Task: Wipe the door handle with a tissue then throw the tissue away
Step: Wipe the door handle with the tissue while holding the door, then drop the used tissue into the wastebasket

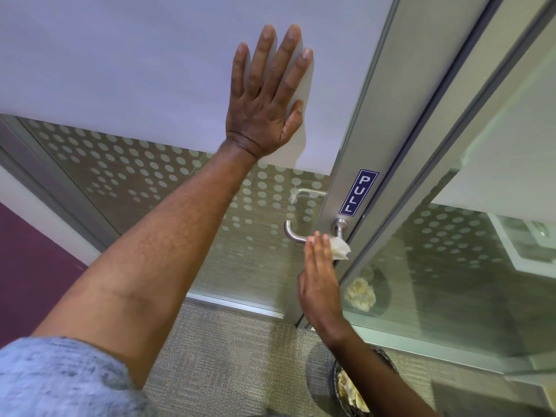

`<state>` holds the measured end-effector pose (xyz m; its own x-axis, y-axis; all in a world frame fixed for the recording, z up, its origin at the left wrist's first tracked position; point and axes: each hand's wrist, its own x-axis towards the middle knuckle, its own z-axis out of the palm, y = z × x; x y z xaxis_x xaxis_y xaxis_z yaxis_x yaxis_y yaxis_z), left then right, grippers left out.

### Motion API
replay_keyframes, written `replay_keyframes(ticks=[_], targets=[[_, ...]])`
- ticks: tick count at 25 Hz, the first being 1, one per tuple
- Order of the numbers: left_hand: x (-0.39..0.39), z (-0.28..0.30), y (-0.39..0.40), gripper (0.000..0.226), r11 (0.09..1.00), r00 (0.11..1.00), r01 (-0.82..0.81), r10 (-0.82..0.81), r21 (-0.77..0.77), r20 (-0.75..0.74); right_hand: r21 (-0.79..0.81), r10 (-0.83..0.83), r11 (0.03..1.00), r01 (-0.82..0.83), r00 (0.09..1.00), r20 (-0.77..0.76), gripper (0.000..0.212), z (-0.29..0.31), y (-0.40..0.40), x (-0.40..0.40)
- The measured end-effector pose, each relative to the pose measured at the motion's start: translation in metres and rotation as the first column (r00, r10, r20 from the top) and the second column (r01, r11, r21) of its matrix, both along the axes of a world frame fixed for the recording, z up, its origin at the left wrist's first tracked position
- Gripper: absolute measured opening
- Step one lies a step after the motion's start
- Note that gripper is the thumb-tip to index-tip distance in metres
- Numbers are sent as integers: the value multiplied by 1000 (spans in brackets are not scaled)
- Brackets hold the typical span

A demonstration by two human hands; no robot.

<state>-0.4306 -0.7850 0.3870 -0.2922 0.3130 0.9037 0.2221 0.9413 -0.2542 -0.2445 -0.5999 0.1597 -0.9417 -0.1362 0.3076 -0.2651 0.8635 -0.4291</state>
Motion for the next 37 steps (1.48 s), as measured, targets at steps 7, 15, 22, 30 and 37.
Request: replay_keyframes(ticks=[7,15,22,30,37], targets=[[0,0,-1,65,1000,1000,-4,4,-11,18,190,95,979,-68,986,-137,75,2,19,-37],[0,0,-1,64,1000,999,-24,24,-17,49,-258,-91,963,79,995,-37,65,5,55,-27],[-2,-2,-1,62,1000,999,-2,3,-17,43,-786,-103,517,338,937,335,33,4,101,-10],[33,-44,42,62,962,972,30,-91,271,215,-756,-81,184,629,776,626,31,-34,162,48],[143,-193,159,67,902,775,124,-348,413,528,-665,-169,347,662,741,650,8,-68,210,94]])
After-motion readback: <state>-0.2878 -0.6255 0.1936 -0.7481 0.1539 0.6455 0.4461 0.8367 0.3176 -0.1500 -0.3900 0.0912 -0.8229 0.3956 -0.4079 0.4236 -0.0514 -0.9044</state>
